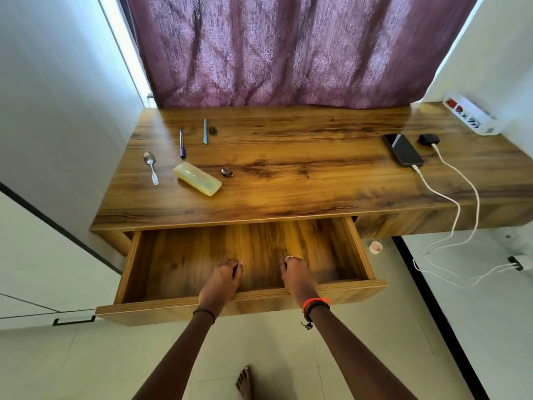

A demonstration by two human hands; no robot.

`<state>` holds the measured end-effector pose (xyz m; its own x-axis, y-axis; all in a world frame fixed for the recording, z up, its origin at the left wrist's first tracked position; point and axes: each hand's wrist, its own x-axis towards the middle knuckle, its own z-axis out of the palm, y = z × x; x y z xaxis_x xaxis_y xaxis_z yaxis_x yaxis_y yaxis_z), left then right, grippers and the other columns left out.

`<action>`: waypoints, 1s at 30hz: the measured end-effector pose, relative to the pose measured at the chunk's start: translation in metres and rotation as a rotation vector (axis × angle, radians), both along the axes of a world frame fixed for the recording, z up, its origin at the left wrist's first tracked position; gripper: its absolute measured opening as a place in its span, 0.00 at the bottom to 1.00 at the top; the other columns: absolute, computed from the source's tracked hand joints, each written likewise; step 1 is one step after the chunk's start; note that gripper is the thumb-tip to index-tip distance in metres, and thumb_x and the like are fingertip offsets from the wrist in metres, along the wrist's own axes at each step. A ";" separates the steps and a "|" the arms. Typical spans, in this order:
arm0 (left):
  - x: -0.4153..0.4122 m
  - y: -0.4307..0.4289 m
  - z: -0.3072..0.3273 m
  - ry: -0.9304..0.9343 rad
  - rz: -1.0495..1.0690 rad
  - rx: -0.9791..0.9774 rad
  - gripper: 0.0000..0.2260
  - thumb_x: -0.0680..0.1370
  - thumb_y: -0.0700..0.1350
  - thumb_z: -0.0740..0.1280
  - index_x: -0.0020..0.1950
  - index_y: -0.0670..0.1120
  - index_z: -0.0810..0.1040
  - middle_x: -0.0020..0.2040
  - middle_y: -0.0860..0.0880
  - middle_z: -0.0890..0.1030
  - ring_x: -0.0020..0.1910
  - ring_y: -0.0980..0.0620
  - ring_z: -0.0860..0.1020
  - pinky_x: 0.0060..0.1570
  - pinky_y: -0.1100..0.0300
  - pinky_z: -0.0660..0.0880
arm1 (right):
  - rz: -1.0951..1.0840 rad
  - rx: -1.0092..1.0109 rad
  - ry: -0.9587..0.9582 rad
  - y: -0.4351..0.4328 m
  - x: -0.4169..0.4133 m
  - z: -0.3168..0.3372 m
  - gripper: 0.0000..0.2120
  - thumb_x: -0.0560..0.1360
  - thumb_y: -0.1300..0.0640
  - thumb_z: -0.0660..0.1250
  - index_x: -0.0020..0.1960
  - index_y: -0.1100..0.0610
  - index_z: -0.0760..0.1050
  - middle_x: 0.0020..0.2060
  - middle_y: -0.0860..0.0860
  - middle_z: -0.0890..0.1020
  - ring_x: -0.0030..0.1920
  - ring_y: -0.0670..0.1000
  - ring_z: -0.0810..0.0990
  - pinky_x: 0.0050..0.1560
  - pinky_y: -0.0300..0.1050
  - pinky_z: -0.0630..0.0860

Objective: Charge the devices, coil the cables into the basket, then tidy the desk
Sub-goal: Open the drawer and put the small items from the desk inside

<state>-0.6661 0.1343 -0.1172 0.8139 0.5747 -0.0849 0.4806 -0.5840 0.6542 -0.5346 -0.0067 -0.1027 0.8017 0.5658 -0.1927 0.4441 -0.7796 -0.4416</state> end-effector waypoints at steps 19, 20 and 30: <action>-0.035 -0.033 -0.006 -0.020 -0.004 0.032 0.10 0.81 0.47 0.56 0.47 0.48 0.75 0.40 0.52 0.77 0.37 0.57 0.77 0.40 0.65 0.76 | 0.020 0.027 0.024 -0.038 -0.035 -0.003 0.13 0.80 0.52 0.56 0.52 0.56 0.76 0.44 0.51 0.82 0.44 0.47 0.80 0.44 0.39 0.78; -0.035 -0.033 -0.007 -0.018 0.000 0.035 0.10 0.81 0.48 0.56 0.46 0.48 0.75 0.40 0.52 0.77 0.37 0.57 0.77 0.40 0.65 0.76 | 0.018 0.026 0.033 -0.038 -0.035 -0.004 0.13 0.80 0.52 0.56 0.52 0.56 0.76 0.44 0.51 0.82 0.44 0.47 0.80 0.44 0.39 0.78; -0.036 -0.035 -0.008 0.003 -0.001 0.025 0.10 0.81 0.50 0.55 0.46 0.50 0.75 0.41 0.54 0.76 0.37 0.58 0.76 0.40 0.66 0.76 | 0.017 -0.004 0.063 -0.040 -0.036 -0.001 0.12 0.80 0.52 0.55 0.52 0.55 0.76 0.42 0.49 0.80 0.43 0.45 0.79 0.40 0.35 0.72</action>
